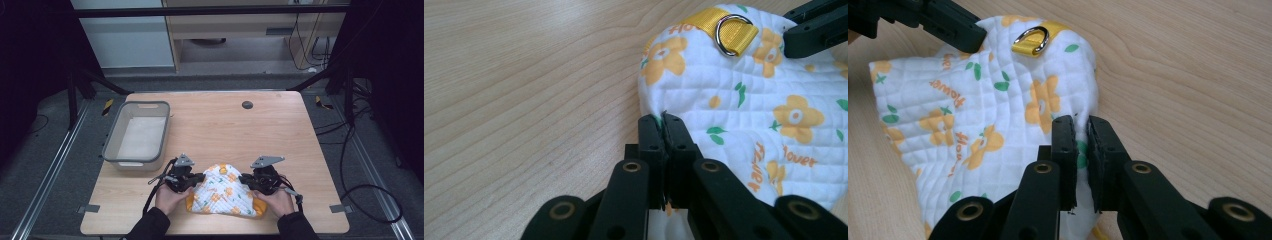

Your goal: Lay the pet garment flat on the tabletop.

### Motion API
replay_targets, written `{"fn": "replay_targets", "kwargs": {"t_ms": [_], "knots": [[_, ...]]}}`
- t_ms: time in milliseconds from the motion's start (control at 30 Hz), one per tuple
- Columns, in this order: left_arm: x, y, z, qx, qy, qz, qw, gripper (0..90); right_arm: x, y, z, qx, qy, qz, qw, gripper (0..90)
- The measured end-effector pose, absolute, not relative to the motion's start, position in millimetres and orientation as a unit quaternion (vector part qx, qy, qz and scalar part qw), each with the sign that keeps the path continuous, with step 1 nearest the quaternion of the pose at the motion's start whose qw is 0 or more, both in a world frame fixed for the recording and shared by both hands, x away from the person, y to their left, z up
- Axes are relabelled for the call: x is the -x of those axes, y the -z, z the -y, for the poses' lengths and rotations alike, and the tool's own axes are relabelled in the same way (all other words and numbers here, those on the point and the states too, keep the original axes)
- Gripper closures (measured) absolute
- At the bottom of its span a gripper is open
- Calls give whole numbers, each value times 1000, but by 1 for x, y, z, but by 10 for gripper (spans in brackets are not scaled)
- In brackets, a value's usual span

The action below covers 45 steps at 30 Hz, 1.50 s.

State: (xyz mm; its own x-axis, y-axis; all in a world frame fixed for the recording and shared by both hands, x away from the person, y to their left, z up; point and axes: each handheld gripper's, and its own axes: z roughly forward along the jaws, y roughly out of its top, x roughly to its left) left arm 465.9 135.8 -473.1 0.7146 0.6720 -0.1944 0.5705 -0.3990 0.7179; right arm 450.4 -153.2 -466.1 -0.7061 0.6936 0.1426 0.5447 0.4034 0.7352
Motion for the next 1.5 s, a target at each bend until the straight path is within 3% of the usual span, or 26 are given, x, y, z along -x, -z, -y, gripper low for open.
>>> {"fn": "replay_targets", "kwargs": {"t_ms": [300,667,900,933,967,1067,1167,1500], "knots": [[-451,443,-140,-822,-92,-345,445,892,-442,450,157,-355,-435,-819,118,834],[-435,383,-141,-798,-147,-304,500,891,-423,401,153,-319,-496,-791,159,832],[-467,369,-137,-778,-185,-322,507,887,-457,382,146,-342,-512,-760,206,826],[-486,374,-133,-768,-203,-342,502,880,-476,388,142,-355,-503,-750,240,818],[-486,374,-133,-768,-203,-342,502,855,-476,388,142,-355,-503,-750,240,818],[-518,390,-128,-738,-231,-403,489,624,-514,410,136,-402,-470,-736,275,730],[-525,397,-132,-739,-228,-420,476,496,-525,418,138,-421,-454,-733,283,666],[-491,400,-169,-758,-231,-393,466,357,-484,401,172,-376,-453,-754,293,429]]}}
